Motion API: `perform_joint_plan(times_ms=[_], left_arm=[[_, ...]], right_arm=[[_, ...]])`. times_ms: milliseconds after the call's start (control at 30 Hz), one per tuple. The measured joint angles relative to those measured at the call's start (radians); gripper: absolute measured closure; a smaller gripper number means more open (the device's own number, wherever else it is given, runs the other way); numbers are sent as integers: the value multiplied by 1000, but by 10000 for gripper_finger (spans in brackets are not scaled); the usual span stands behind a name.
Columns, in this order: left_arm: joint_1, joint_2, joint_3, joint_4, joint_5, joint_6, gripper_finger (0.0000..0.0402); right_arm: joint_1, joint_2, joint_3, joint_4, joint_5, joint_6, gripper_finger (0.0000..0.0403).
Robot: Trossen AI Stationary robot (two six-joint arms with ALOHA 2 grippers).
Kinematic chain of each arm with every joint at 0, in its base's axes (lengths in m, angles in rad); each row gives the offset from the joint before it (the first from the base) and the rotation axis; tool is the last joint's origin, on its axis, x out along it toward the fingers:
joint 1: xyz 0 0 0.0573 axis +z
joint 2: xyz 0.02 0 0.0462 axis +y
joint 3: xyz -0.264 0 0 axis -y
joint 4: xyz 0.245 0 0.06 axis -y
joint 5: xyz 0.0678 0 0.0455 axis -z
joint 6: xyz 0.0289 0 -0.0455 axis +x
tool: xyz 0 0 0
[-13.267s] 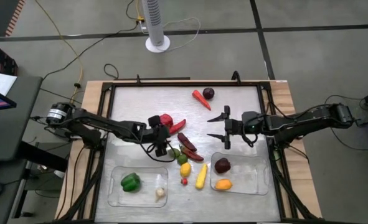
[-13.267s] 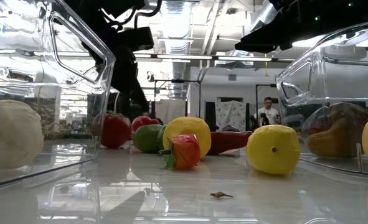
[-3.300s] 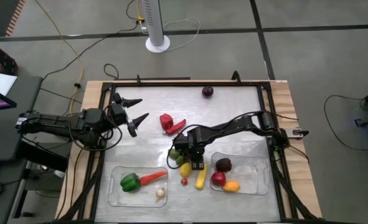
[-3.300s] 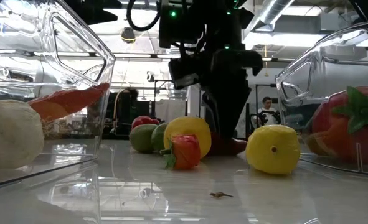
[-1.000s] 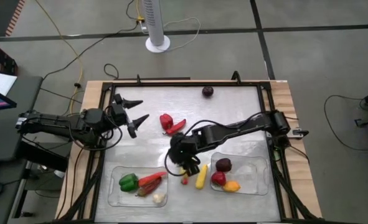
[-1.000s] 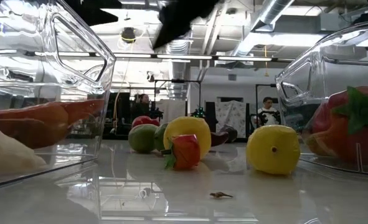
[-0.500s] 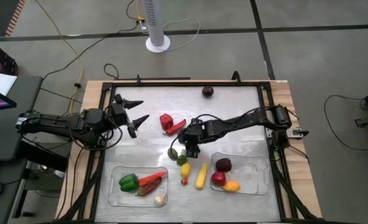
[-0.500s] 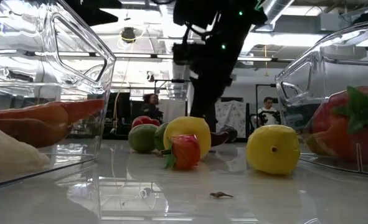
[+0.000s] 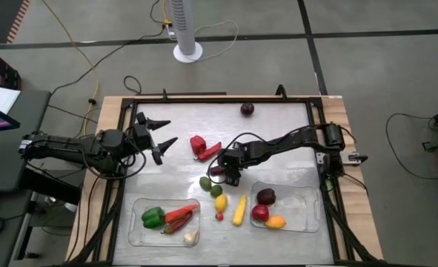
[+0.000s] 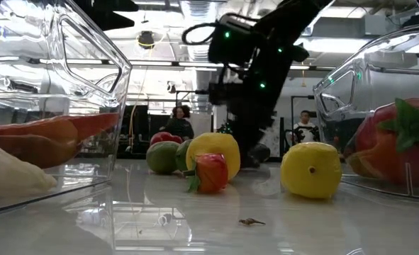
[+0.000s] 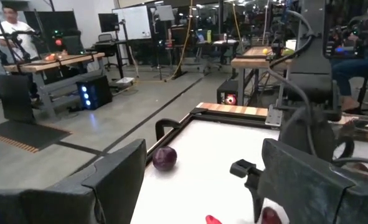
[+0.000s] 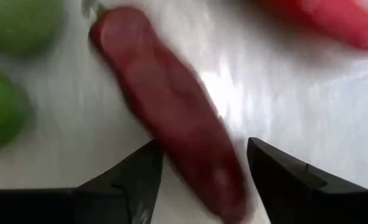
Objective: Sort produce into baskets
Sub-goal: Put the dark red bell pepper into the left transparent bin
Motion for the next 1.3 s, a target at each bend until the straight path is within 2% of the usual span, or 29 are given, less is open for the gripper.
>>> perform_joint_plan(times_ms=[133,400,600,733,867,1000,1167,1300], left_arm=[[0,0,0,1,0,0,95],[0,0,0,1,-1,0,95],[0,0,0,1,-2,-2,95],[0,0,0,8,-2,1,95],[0,-1,0,45,-2,2,95],[0,-1,0,47,-2,4,95],[0,-1,0,75,37,1,95],[0,1,0,100,85,-2,95]], right_arm=[[-16,-1,-22,4,8,-15,183],[-21,2,-24,8,5,-39,291],[-19,-9,-24,2,4,-56,291],[-3,-60,-4,-13,9,-92,270],[63,-115,34,36,-4,-163,273],[144,-127,62,159,-21,-212,277],[210,-100,130,330,-97,-240,268],[228,-38,228,347,-178,-244,264]])
